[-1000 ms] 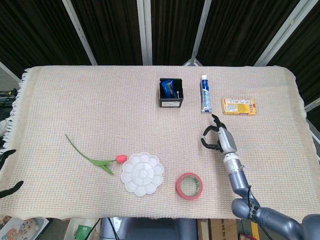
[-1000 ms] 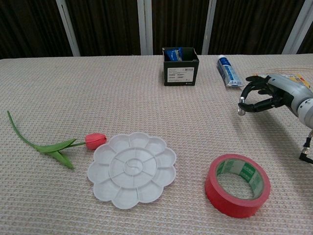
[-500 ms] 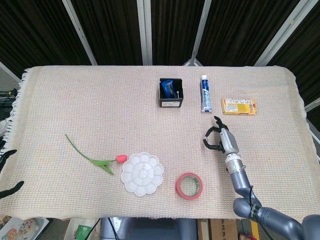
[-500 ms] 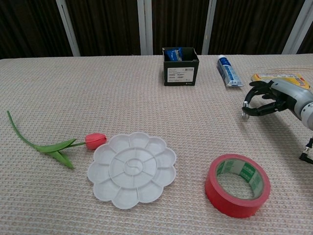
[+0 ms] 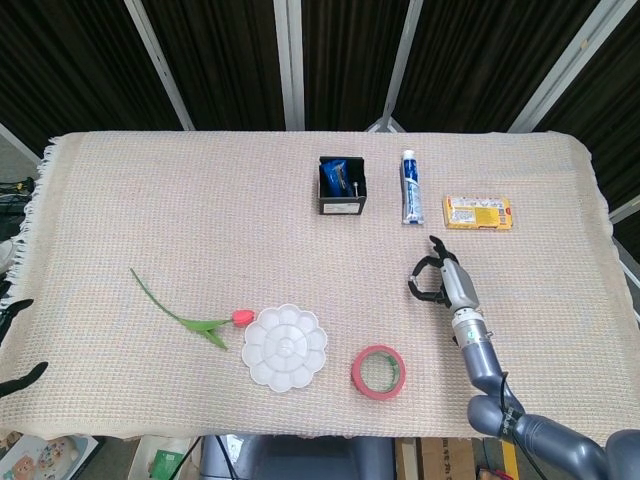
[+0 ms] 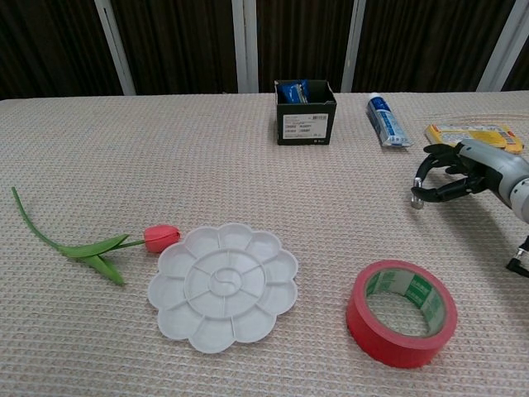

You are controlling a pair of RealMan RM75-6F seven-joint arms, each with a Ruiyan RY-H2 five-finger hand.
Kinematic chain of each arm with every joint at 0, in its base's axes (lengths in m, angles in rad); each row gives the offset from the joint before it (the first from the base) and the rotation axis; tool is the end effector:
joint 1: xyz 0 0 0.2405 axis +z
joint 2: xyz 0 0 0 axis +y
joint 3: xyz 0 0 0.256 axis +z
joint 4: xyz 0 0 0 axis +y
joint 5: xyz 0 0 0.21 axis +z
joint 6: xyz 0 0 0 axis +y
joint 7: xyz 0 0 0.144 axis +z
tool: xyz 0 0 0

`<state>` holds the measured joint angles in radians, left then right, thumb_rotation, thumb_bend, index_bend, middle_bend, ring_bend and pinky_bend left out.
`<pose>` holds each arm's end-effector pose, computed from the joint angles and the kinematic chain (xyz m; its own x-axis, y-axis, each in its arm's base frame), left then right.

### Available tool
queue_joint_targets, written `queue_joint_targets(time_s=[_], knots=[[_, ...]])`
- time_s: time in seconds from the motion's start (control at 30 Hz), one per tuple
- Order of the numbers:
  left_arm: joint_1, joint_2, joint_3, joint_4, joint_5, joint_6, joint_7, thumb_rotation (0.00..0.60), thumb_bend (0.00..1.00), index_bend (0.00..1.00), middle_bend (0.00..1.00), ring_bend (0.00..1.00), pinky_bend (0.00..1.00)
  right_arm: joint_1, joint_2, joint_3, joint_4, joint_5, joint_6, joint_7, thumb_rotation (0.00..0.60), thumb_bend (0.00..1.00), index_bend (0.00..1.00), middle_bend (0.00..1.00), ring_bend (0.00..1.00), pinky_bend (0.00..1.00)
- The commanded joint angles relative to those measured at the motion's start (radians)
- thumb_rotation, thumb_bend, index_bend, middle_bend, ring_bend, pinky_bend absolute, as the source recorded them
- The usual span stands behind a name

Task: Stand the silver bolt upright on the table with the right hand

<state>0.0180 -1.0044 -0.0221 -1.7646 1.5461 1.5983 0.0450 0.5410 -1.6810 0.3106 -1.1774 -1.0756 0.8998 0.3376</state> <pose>-0.2952 0.1431 0.1900 0.4064 -0.0409 0.9128 0.9135 0.0391 -0.4050 -0.2490 -0.3511 -0.0180 -0.2645 -0.2362 0.9350 -0.9618 0.1362 -0.2377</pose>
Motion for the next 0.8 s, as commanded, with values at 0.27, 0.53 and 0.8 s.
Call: queue_joint_targets(time_s=[0.27, 0.53, 0.8], knots=[[-0.001, -0.001, 0.000, 0.000, -0.001, -0.001, 0.002, 0.600, 0.25, 0.21, 0.00, 0.00, 0.00, -0.001, 0.017, 0.002, -0.016, 0.016, -0.023, -0.007, 0.600, 0.37, 0.52, 0.04, 0.07, 0.01], [0.000, -0.002, 0.001, -0.001, 0.001, 0.000, 0.007, 0.600, 0.25, 0.21, 0.00, 0.00, 0.00, -0.003, 0.037, 0.002, -0.030, 0.018, -0.041, -0.003, 0.600, 0.37, 0.48, 0.04, 0.05, 0.01], [0.000, -0.003, 0.000, -0.002, 0.001, 0.000, 0.008, 0.600, 0.25, 0.21, 0.00, 0.00, 0.00, -0.007, 0.070, -0.007, -0.064, 0.003, -0.054, -0.002, 0.600, 0.37, 0.41, 0.01, 0.01, 0.00]])
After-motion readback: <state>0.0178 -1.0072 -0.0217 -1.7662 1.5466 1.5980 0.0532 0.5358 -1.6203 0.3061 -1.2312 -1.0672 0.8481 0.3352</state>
